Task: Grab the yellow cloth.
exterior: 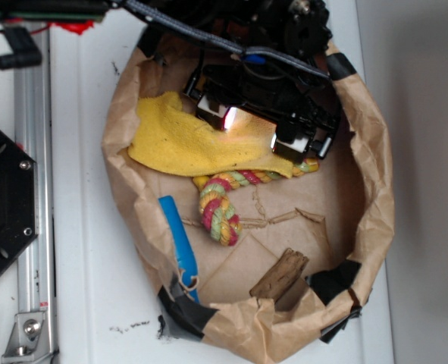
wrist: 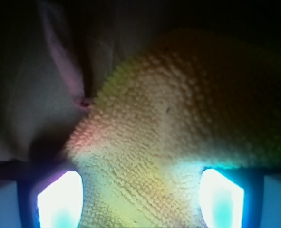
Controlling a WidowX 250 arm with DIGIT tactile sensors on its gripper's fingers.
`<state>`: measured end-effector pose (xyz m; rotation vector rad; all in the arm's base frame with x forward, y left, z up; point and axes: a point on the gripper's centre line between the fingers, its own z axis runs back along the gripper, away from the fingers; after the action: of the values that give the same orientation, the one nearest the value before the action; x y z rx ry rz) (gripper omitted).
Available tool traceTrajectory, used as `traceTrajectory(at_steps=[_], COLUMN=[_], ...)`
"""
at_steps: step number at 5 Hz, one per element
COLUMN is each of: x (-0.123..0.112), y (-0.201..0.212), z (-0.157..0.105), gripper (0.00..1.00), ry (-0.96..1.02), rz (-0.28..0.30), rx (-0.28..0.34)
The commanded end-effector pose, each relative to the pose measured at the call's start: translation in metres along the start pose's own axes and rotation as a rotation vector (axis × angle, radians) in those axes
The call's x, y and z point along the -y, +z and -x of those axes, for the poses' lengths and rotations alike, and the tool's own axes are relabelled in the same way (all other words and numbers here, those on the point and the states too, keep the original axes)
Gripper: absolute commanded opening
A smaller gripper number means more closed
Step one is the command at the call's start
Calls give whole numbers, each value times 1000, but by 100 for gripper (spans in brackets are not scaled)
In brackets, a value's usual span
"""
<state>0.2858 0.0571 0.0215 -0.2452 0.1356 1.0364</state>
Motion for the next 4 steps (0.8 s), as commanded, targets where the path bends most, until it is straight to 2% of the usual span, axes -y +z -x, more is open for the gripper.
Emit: traceTrajectory(at_steps=[1,4], x=[-3,-4], y=[23,27], z=[-3,-3], gripper=[0,0], ry=[-43,-111], rz=[59,50], rx=[102,122])
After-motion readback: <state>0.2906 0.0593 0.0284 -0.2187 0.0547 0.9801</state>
